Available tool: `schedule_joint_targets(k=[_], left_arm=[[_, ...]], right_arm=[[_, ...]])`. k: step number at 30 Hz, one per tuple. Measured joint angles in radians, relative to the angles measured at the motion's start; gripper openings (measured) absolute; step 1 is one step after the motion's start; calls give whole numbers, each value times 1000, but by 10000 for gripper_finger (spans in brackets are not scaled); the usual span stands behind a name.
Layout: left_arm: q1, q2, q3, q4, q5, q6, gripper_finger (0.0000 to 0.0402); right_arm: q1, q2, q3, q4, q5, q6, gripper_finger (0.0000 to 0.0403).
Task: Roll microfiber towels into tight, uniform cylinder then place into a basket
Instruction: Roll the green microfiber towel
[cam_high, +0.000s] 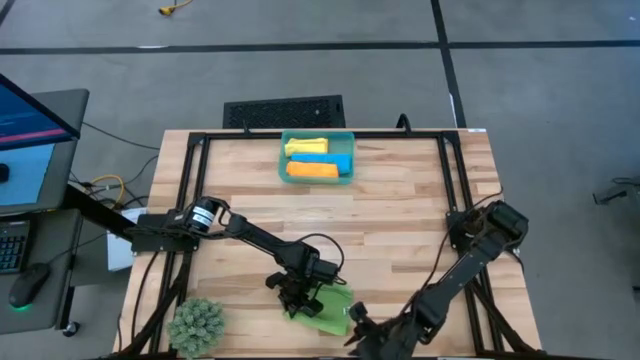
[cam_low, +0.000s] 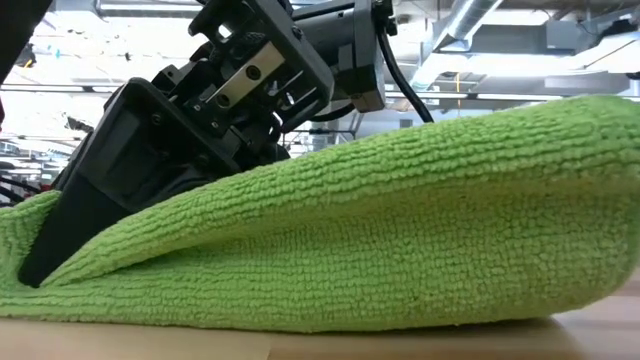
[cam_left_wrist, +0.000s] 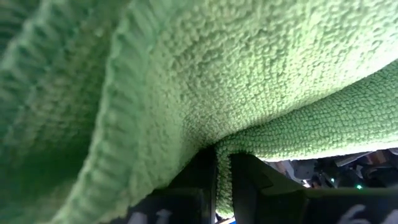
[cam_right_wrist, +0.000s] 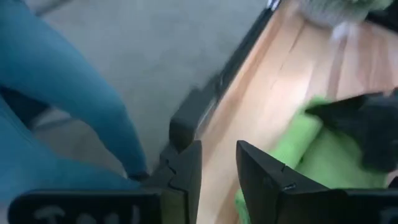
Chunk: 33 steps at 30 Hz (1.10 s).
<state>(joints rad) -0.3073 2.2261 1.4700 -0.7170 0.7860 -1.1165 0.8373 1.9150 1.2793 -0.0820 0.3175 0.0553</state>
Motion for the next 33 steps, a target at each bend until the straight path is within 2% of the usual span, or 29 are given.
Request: schedule_joint_targets(k=[5,12,16,20,24,28,33], left_arm=[[0,0,0,2,0,5,15],[-1,0,0,6,3,1,15],[-1,0,0,7,3,1,15],[-1,0,0,7,3,8,15],[-1,0,0,7,3,14,15],[-1,0,0,8,3,37,15],[-3,0,0,8,-2,85,15]], right_arm=[[-9,65,6,46,-7,-30,121],[-35,97,2,25,26,3,120],[-55,123,7,40,-21,6,120],[-69,140,0,5,-19,16,120],[-85,127,3,-32,52,110,120],[-90,128,3,-58,56,154,120],[-104,164,3,-123,52,284,120]])
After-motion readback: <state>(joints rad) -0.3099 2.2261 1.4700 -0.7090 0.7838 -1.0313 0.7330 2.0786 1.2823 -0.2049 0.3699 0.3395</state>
